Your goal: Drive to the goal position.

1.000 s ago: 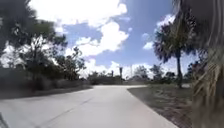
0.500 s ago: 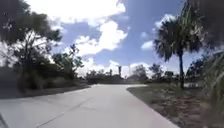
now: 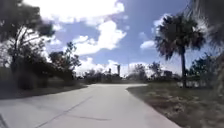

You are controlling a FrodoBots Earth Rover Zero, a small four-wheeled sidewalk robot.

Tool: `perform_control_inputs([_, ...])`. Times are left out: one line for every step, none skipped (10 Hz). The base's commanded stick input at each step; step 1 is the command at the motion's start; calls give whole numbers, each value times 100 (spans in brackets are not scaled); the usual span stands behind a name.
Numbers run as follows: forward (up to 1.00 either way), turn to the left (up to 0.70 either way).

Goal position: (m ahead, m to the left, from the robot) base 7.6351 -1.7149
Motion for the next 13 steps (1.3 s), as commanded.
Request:
perform_control_inputs([100, 22])
perform_control_inputs([100, 40])
perform_control_inputs([100, 40])
perform_control_inputs([100, 40])
perform_control_inputs([100, 40])
perform_control_inputs([100, 4])
perform_control_inputs([100, 0])
perform_control_inputs([100, 0])
perform_control_inputs([100, 0])
perform_control_inputs([100, 0])
perform_control_inputs([100, 0])
perform_control_inputs([100, 0])
perform_control_inputs([100, 0])
